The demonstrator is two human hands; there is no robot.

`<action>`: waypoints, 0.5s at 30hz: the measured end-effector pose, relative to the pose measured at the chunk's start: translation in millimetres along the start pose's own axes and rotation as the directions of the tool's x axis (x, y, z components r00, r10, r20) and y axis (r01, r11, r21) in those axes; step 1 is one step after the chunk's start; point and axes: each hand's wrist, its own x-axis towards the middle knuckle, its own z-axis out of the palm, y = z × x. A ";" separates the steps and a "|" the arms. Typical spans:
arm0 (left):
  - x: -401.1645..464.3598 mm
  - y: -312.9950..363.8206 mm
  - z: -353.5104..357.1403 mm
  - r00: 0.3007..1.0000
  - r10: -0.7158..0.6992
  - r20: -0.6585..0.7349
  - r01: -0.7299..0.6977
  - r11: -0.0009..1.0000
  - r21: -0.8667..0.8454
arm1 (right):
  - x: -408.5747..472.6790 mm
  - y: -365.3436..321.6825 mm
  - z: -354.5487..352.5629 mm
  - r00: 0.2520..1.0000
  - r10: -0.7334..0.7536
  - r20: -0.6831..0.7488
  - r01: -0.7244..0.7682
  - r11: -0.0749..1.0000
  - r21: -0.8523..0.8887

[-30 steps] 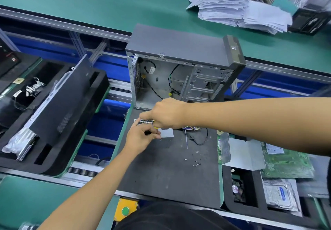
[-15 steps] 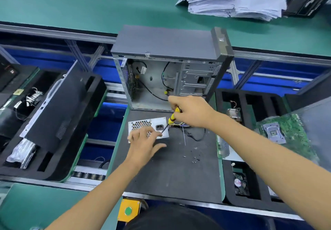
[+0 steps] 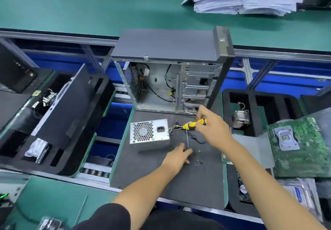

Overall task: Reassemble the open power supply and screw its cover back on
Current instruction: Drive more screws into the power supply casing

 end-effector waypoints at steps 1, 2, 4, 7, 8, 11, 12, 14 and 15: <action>2.6 2.3 -1.6 1.000 -0.006 0.005 0.006 1.000 0.004 | -1.2 1.1 1.1 1.000 -0.001 0.009 0.001 1.000 0.030; 4.3 4.8 -1.5 1.000 0.007 0.027 -0.007 1.000 0.006 | -2.1 1.6 2.4 1.000 -0.009 0.024 0.007 0.998 0.058; 1.6 9.6 -6.4 0.997 -0.010 0.080 0.008 1.000 0.015 | -2.9 0.7 4.3 0.999 -0.027 0.047 0.022 0.995 0.098; -6.7 3.8 -6.2 0.995 0.015 0.096 -0.013 1.000 -0.015 | -2.0 -3.8 3.4 0.998 -0.040 0.048 0.035 0.994 0.104; -11.6 1.8 -5.2 0.999 0.007 0.046 -0.002 0.994 -0.107 | -1.7 -5.3 2.1 0.998 -0.047 0.047 0.042 0.994 0.104; -37.4 -2.0 -20.2 0.985 -0.103 -0.140 0.032 0.898 -0.439 | -0.7 -10.4 -3.5 0.996 -0.077 0.036 0.072 0.990 0.121; -47.8 -6.4 -27.0 0.967 -0.155 -0.201 0.024 0.845 -0.535 | -0.3 -12.4 -5.7 0.996 -0.085 0.032 0.080 0.990 0.120; -70.1 -16.6 -45.9 0.918 -0.267 -0.293 -0.005 0.732 -0.681 | 1.0 -16.6 -8.9 0.994 -0.105 0.035 0.100 0.989 0.105; -80.4 -23.6 -55.0 0.887 -0.322 -0.330 -0.019 0.690 -0.724 | 2.1 -19.1 -10.2 0.992 -0.120 0.038 0.116 0.989 0.096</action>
